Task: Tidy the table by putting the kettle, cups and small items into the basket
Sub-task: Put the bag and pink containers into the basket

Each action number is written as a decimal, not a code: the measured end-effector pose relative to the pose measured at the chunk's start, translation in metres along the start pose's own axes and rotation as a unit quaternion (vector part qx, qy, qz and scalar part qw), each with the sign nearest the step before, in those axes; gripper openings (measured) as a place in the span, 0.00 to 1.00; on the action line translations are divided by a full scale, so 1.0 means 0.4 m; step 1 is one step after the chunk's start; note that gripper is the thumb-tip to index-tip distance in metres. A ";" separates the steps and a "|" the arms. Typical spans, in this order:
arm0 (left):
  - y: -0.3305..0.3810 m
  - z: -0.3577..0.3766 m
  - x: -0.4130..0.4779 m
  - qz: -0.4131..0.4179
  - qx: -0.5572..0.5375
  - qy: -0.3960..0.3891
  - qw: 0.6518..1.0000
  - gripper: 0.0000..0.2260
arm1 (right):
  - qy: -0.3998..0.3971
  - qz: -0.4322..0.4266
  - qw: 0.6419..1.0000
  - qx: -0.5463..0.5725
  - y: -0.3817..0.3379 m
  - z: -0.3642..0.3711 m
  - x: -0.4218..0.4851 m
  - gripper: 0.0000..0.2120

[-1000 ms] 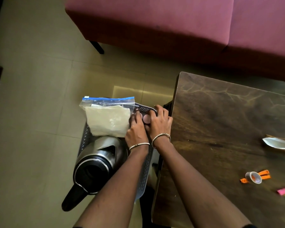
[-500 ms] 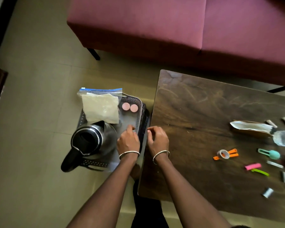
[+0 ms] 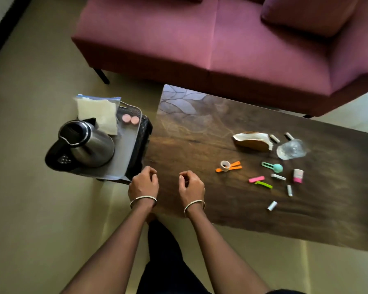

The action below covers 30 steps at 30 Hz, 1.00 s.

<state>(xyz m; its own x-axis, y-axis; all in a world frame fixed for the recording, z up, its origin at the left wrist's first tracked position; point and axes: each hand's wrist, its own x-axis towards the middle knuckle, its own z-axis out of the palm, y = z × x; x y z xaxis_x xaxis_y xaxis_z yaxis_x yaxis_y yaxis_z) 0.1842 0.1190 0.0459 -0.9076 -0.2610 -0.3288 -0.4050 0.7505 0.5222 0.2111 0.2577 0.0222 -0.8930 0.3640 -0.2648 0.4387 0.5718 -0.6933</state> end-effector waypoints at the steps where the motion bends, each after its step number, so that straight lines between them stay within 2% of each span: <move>1: 0.014 0.009 -0.022 0.000 -0.005 -0.004 1.000 0.04 | 0.003 0.008 1.000 -0.004 0.025 -0.028 -0.014 0.05; 9: 0.134 0.158 -0.190 0.038 0.000 -0.068 0.997 0.03 | 0.091 0.139 0.986 -0.005 0.267 -0.258 -0.120 0.05; 16: 0.237 0.297 -0.192 0.039 0.037 -0.115 0.992 0.04 | 0.148 0.222 0.964 0.019 0.443 -0.381 -0.104 0.04; 22: 0.342 0.428 -0.127 0.016 0.049 -0.146 0.988 0.15 | 0.141 0.255 0.956 0.042 0.541 -0.448 -0.004 0.05; 27: 0.433 0.529 -0.075 0.012 0.067 -0.147 0.987 0.22 | 0.133 0.258 0.957 0.028 0.629 -0.541 0.119 0.04; 30: 0.485 0.581 -0.039 -0.018 0.072 -0.139 0.987 0.27 | 0.129 0.251 0.959 0.008 0.685 -0.611 0.196 0.04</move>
<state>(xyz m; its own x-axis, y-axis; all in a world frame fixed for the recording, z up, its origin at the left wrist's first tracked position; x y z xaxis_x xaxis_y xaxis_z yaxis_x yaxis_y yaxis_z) 0.1454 0.4096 -0.0305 -0.8188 -0.1273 -0.5598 -0.3990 0.8274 0.3954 0.2858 0.6226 -0.0246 -0.5135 0.7616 -0.3953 0.8037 0.2655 -0.5325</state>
